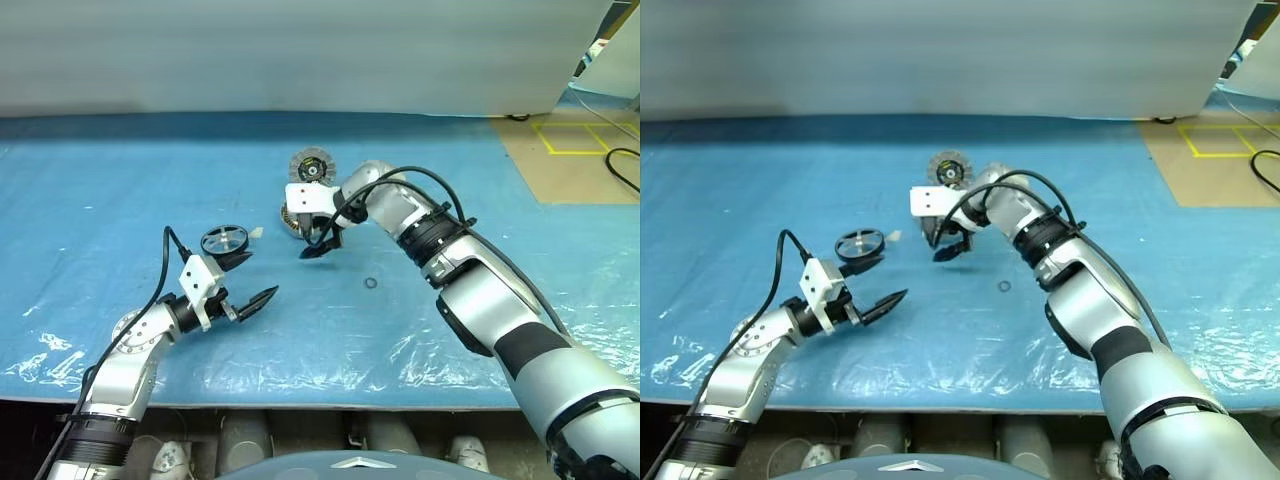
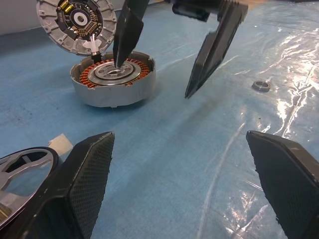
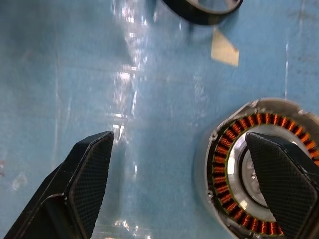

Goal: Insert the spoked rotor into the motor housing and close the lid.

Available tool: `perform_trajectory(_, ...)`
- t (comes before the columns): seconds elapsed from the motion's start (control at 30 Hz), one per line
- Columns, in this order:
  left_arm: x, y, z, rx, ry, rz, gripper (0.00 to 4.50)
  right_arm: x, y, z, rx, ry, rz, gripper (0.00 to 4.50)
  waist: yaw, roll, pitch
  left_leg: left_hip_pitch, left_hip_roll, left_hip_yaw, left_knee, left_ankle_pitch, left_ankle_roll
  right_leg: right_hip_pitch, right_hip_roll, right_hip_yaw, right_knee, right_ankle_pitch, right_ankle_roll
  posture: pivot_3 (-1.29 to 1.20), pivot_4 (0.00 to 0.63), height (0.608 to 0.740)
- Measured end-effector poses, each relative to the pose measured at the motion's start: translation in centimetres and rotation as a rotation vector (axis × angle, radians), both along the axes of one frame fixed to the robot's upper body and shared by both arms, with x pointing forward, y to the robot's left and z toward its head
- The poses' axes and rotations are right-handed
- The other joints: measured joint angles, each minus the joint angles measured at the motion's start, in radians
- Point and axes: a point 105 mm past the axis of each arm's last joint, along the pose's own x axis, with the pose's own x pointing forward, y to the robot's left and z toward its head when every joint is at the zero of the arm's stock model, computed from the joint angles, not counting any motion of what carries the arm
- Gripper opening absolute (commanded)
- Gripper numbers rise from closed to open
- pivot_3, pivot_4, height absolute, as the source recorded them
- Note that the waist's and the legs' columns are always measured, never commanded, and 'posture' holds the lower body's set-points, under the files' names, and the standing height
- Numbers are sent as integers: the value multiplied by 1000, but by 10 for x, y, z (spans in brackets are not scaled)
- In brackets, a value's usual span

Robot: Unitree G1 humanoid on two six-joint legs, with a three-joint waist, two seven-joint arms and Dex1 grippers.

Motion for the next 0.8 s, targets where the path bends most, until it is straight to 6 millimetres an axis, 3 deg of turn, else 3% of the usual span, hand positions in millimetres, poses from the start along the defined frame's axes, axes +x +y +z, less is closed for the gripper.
perform_trajectory(0.17, 2, -4, 2, -12, -8, -3, 4471, 9, 1, 8, 3, -53, -22, 4500, 0, 0, 0, 0, 2, 0, 0, 0, 0, 0, 1, -1, 0, -1, -1, 0, 150, 740)
perform_trajectory(0.43, 2, -5, 5, -14, -17, -1, 4471, 22, -1, -20, -57, -95, -103, 4500, -1, 0, 0, -1, 2, 0, 0, -1, -2, -1, 1, -2, 0, -1, -2, 0, 150, 740)
perform_trajectory(0.57, 2, -5, 5, -14, -16, 2, 4471, 24, 1, -23, -60, -101, -113, 4500, -2, 0, 0, -1, 2, 0, 0, -1, -1, -1, 1, -2, 1, -1, -2, 0, 150, 740)
perform_trajectory(0.67, 2, -5, 6, -15, -17, 3, 4500, 26, 0, -25, -74, -126, -115, 3921, -1, 0, 0, 0, 3, 0, 0, -2, -3, -1, 1, -2, 2, -1, -2, 0, 150, 740)
perform_trajectory(0.8, 2, -5, 6, -15, -17, 5, 4500, 27, -3, -29, -92, -135, -111, 2612, -1, 1, 0, 1, 3, 0, 1, -2, -3, -1, 1, -1, 4, -2, -3, 0, 150, 740)
